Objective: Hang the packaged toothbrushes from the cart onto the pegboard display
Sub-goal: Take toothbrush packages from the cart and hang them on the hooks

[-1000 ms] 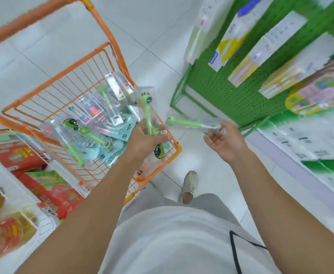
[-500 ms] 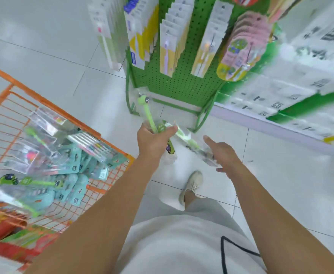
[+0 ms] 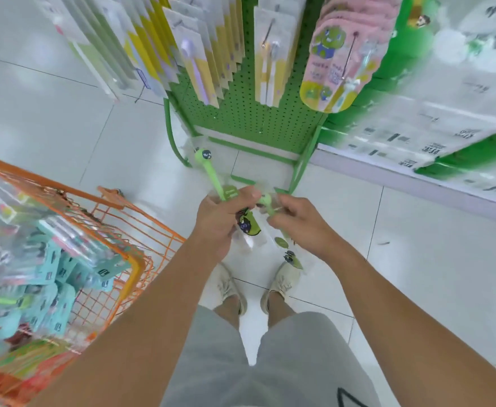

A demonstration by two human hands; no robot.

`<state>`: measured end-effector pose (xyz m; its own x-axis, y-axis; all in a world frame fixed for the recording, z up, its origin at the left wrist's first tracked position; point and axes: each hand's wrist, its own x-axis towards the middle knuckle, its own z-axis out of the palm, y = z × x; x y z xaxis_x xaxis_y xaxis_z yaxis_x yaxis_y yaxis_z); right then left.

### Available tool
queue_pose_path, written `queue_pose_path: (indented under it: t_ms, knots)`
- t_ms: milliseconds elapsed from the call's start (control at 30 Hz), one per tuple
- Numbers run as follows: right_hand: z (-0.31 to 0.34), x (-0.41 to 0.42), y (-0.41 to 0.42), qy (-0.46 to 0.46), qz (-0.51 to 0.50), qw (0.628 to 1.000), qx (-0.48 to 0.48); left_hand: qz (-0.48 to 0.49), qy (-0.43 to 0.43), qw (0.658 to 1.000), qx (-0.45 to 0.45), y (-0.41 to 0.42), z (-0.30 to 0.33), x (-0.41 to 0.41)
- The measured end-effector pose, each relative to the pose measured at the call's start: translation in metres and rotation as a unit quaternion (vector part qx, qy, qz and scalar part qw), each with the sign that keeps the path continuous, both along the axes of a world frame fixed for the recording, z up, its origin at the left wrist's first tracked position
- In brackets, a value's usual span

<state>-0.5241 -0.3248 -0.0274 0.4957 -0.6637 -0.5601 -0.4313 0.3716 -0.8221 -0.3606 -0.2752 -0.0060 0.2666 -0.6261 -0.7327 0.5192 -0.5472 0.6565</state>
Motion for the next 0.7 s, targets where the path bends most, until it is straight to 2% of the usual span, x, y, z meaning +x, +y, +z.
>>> queue_pose_path:
  t_ms: [167, 267, 433, 700]
  knots:
    - [-0.058, 0.009, -0.021, -0.045, -0.075, 0.994, 0.062, -0.018, 0.01, 1.0, 0.019, -0.026, -0.072, -0.002]
    - [-0.097, 0.025, -0.036, -0.054, -0.105, 0.991, 0.069, -0.038, 0.002, 0.999, 0.0, -0.04, -0.111, 0.003]
    - [-0.137, 0.055, -0.057, -0.072, -0.134, 0.987, 0.048, -0.037, 0.008, 0.999, -0.04, -0.064, -0.148, 0.023]
    - [-0.173, 0.069, -0.089, -0.109, -0.205, 0.972, -0.037, -0.061, -0.027, 0.993, -0.099, -0.106, -0.191, 0.052]
